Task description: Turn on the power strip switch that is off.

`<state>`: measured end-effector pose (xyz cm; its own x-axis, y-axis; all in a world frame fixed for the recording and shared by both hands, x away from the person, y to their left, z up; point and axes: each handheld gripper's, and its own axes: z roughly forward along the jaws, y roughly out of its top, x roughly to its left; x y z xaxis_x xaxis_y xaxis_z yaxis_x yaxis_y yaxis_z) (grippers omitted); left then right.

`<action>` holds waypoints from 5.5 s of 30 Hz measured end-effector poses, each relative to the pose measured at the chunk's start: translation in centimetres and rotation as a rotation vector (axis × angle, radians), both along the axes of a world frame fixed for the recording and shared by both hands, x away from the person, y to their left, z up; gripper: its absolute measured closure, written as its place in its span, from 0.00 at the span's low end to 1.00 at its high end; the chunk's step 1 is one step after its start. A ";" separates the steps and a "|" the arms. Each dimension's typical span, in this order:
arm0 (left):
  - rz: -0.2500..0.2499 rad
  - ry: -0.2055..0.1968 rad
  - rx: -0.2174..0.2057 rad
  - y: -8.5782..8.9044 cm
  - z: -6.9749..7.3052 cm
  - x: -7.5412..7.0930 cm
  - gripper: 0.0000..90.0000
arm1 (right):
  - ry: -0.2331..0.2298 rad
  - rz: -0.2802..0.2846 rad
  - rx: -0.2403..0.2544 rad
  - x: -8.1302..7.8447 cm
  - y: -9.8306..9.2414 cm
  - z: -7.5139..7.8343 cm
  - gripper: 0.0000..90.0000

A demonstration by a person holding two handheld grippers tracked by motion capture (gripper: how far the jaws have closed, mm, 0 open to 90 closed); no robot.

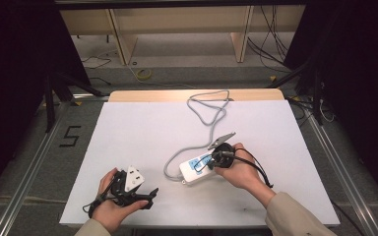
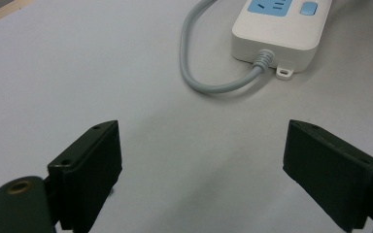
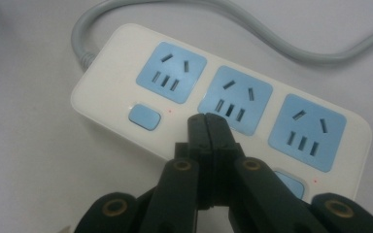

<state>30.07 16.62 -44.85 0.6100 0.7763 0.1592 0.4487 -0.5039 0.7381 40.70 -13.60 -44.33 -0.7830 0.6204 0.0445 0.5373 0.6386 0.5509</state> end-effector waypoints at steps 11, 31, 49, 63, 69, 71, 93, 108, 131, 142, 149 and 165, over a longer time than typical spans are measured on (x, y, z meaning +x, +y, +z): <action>-0.001 0.001 0.001 0.0 0.0 0.0 0.15 | 0.004 0.002 -0.016 0.1 0.2 0.1 1.00; -0.001 0.003 0.000 0.0 0.0 0.0 0.15 | 0.017 0.003 -0.065 0.4 0.9 0.3 1.00; -0.005 0.002 0.005 0.0 0.0 -0.1 0.15 | 0.057 -0.003 -0.089 0.7 1.2 0.4 1.00; -0.004 0.001 0.005 -0.1 0.0 -0.1 0.15 | 0.092 -0.012 -0.096 1.1 1.3 0.5 1.00; -0.005 0.001 0.003 -0.1 0.0 -0.1 0.15 | 0.112 -0.020 -0.086 1.4 1.2 0.4 1.00; -0.006 0.001 0.002 -0.1 0.0 -0.1 0.15 | 0.111 -0.018 -0.089 1.4 1.3 0.4 1.00; -0.005 0.004 0.004 -0.1 0.0 0.0 0.15 | 0.088 -0.005 -0.092 1.2 1.3 0.4 1.00; -0.007 0.005 0.006 -0.1 0.0 0.0 0.15 | 0.069 -0.001 -0.074 0.9 1.0 0.4 1.00; -0.005 0.007 0.005 -0.1 -0.1 0.1 0.15 | -0.037 -0.006 0.016 0.3 -0.9 1.3 0.86; -0.006 0.008 0.005 -0.2 -0.1 0.1 0.15 | -0.070 -0.036 0.087 -0.6 -3.3 1.4 0.69; -0.005 0.009 0.008 -0.2 -0.1 0.1 0.15 | -0.099 -0.051 0.121 -1.2 -5.0 1.7 0.63; -0.009 0.009 0.014 -0.2 -0.2 0.1 0.15 | -0.155 -0.070 0.178 -3.1 -8.0 1.9 0.56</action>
